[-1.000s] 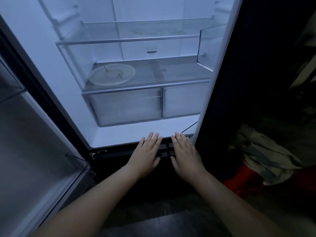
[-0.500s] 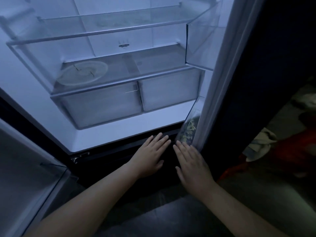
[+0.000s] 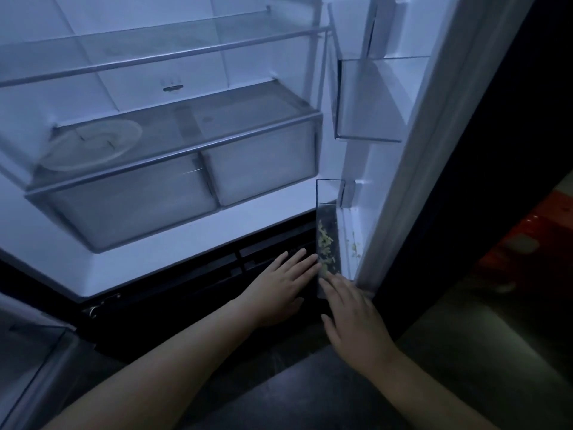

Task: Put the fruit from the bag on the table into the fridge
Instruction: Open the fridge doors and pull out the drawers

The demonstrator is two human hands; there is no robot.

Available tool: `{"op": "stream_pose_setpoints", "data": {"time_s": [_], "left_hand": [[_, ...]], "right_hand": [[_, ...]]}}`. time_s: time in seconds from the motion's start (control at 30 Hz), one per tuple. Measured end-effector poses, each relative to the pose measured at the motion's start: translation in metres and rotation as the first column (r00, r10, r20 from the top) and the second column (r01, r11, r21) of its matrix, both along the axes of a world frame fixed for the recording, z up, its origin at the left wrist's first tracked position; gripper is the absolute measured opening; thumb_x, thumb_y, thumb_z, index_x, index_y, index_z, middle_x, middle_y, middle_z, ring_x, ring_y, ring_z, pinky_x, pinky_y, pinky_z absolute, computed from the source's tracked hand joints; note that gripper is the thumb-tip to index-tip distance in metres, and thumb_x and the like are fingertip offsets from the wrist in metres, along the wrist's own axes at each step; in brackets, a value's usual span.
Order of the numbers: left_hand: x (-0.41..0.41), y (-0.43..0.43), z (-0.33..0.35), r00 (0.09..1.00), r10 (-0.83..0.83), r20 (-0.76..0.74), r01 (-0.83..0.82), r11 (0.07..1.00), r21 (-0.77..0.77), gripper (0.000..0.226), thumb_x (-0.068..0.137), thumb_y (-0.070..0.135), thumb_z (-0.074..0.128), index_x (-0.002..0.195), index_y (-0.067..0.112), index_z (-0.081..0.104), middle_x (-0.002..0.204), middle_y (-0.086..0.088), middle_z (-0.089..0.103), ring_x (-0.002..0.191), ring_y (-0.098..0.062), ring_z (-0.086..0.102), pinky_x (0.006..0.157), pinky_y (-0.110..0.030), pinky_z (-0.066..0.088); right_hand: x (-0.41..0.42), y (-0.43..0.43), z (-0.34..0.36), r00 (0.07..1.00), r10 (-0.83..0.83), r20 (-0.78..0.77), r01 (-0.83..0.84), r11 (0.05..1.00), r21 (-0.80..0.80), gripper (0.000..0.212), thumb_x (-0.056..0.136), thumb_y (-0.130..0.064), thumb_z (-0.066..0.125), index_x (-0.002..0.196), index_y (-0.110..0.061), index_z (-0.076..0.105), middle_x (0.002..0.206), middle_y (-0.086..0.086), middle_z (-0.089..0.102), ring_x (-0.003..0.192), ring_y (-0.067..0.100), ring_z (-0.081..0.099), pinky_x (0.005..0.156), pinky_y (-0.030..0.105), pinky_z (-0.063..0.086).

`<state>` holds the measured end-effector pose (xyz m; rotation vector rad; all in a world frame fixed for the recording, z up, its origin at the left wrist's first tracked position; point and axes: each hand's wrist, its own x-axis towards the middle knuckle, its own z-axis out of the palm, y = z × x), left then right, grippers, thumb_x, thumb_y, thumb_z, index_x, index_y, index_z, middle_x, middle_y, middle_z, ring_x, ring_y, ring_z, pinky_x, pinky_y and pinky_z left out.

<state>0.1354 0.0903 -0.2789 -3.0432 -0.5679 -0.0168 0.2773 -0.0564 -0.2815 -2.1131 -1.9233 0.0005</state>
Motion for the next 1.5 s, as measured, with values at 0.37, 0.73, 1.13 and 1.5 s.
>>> {"op": "stream_pose_setpoints", "data": {"time_s": [0.37, 0.73, 1.13, 1.5], "left_hand": [[0.066, -0.026, -0.002, 0.992, -0.077, 0.104, 0.089, 0.989, -0.115, 0.062, 0.074, 0.022, 0.037, 0.134, 0.007, 0.048, 0.142, -0.01, 0.046, 0.139, -0.026, 0.03, 0.115, -0.04, 0.017], [0.135, -0.043, 0.0, 0.973, -0.21, 0.1, 0.218, 0.973, -0.079, 0.061, 0.08, 0.026, 0.038, 0.141, 0.022, 0.041, 0.143, -0.006, 0.045, 0.138, -0.024, 0.033, 0.113, -0.043, 0.026], [0.205, -0.051, 0.008, 0.986, -0.093, -0.14, 0.085, 0.995, -0.06, 0.076, 0.092, 0.028, 0.046, 0.149, 0.036, -0.004, 0.159, -0.007, -0.007, 0.143, -0.03, -0.018, 0.116, -0.048, -0.009], [0.278, -0.063, 0.019, 0.979, -0.031, -0.203, 0.022, 0.999, -0.043, 0.083, 0.091, 0.04, 0.051, 0.148, 0.038, -0.009, 0.159, -0.005, 0.001, 0.144, -0.036, -0.004, 0.112, -0.062, 0.0]], "right_hand": [[0.056, -0.036, -0.013, 0.997, -0.061, 0.036, 0.058, 0.995, 0.077, 0.061, 0.074, -0.029, 0.072, 0.131, -0.02, 0.051, 0.128, -0.003, 0.056, 0.12, 0.015, 0.052, 0.1, 0.03, 0.036], [0.122, -0.063, -0.019, 0.974, -0.219, -0.055, 0.226, 0.948, 0.224, 0.039, 0.075, -0.017, 0.073, 0.109, -0.014, 0.055, 0.111, 0.005, 0.059, 0.11, 0.023, 0.055, 0.098, 0.036, 0.045], [0.167, -0.059, -0.039, 0.908, -0.401, 0.125, 0.393, 0.916, 0.081, 0.081, 0.074, -0.026, 0.074, 0.143, -0.004, 0.036, 0.147, 0.016, 0.039, 0.138, 0.033, 0.031, 0.109, 0.045, 0.028], [0.249, -0.056, -0.038, 0.891, -0.441, 0.11, 0.441, 0.897, 0.025, 0.079, 0.079, -0.031, 0.068, 0.146, -0.012, 0.031, 0.146, 0.013, 0.039, 0.14, 0.031, 0.026, 0.109, 0.044, 0.031]]}}
